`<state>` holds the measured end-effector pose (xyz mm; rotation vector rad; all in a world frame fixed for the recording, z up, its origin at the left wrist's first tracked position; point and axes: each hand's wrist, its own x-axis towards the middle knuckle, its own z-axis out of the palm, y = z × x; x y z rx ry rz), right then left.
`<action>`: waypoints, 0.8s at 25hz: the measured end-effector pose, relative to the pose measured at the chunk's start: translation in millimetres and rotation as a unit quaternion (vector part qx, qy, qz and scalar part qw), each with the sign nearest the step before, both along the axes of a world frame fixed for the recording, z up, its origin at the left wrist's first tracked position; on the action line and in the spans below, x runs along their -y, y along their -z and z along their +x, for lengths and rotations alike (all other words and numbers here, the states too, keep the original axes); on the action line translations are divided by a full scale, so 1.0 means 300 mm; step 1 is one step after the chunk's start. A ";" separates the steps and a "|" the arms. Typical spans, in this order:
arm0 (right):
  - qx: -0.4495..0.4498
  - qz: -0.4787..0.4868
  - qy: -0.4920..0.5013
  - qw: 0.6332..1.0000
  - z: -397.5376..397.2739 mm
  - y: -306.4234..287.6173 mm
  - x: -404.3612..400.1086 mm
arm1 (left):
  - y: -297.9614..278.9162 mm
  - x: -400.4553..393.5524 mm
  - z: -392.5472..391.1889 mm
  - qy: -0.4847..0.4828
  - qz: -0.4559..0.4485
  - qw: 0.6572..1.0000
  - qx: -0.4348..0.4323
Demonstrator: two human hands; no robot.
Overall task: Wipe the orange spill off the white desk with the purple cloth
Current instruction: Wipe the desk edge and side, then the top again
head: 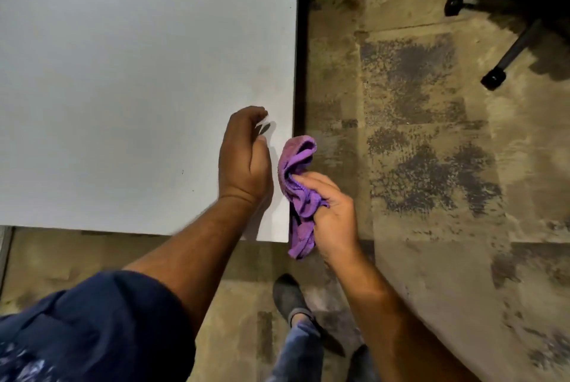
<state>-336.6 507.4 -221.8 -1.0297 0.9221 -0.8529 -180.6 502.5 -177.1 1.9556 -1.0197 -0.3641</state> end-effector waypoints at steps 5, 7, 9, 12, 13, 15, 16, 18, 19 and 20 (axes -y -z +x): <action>-0.015 -0.017 -0.016 1.000 -0.119 0.000 -0.217 | -0.035 0.015 -0.020 0.040 0.067 0.990 0.121; 0.005 -0.032 -0.026 0.999 -0.161 0.018 -0.272 | -0.038 0.023 -0.035 0.051 0.087 0.983 0.153; 0.042 -0.028 -0.037 0.998 -0.193 0.048 -0.312 | -0.035 0.018 -0.033 0.045 0.097 0.979 0.173; 0.085 0.067 0.029 0.994 -0.190 0.115 -0.342 | -0.010 0.015 -0.028 0.051 0.100 0.975 0.192; 0.104 0.114 0.068 0.986 -0.176 0.133 -0.341 | -0.007 0.012 -0.031 0.052 0.103 0.975 0.190; 0.186 0.202 0.138 0.952 -0.142 0.164 -0.316 | 0.002 0.008 -0.039 0.049 0.108 0.974 0.192; 0.235 0.233 0.158 0.930 -0.123 0.170 -0.285 | 0.005 0.006 -0.038 0.049 0.108 0.973 0.198; 0.290 0.246 0.176 0.908 -0.094 0.166 -0.191 | 0.008 0.004 -0.031 0.050 0.102 0.972 0.206; 0.292 0.229 0.181 0.911 -0.078 0.164 -0.131 | 0.013 0.008 -0.026 0.050 0.100 0.972 0.209; 0.280 0.205 0.186 0.919 -0.064 0.159 -0.063 | 0.020 0.012 -0.020 0.049 0.099 0.971 0.210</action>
